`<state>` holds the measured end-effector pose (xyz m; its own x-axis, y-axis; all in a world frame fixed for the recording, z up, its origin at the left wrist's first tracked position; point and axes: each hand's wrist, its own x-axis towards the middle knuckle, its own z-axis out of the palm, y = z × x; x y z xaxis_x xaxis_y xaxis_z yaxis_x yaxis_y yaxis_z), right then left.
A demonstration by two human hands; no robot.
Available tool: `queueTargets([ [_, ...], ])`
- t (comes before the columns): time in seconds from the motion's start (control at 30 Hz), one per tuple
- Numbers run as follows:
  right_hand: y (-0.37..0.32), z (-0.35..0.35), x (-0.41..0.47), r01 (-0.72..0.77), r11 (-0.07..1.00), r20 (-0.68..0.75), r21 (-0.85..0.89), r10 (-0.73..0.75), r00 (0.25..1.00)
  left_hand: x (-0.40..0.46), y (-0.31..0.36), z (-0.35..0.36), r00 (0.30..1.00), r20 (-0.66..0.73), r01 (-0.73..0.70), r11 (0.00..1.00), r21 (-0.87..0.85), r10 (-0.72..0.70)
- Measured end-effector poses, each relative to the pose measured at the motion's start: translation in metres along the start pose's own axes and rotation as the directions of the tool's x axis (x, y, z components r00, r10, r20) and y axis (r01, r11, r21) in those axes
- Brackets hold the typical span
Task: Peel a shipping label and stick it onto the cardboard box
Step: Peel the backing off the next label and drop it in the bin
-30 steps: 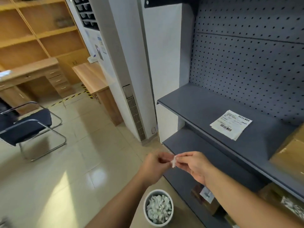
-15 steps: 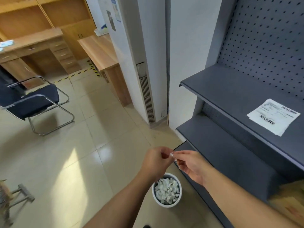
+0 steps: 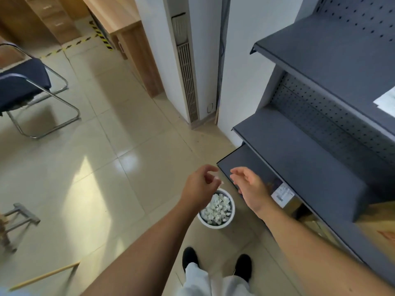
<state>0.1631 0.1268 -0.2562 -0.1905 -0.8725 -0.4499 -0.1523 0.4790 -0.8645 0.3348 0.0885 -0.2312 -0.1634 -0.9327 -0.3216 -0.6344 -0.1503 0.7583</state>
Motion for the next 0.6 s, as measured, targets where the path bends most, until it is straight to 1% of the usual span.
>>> queueTargets([
  [0.17,0.037,0.012,0.011,-0.010,0.997,0.042,-0.079,0.013,0.999,0.010,-0.047,0.031,0.998,0.033,0.051,0.998,0.036,-0.052],
  [0.33,0.077,0.025,0.030,-0.060,0.997,0.013,-0.047,0.061,0.998,0.025,-0.095,0.061,0.990,0.038,0.135,0.990,0.049,-0.137],
  [0.47,0.112,0.028,0.043,-0.099,0.994,-0.028,-0.049,0.098,0.995,0.040,-0.128,0.084,0.986,0.060,0.153,0.985,0.078,-0.158],
  [0.6,0.150,0.030,0.056,-0.135,0.990,-0.049,-0.043,0.133,0.990,0.053,-0.160,0.114,0.978,0.097,0.183,0.982,0.051,-0.187],
])
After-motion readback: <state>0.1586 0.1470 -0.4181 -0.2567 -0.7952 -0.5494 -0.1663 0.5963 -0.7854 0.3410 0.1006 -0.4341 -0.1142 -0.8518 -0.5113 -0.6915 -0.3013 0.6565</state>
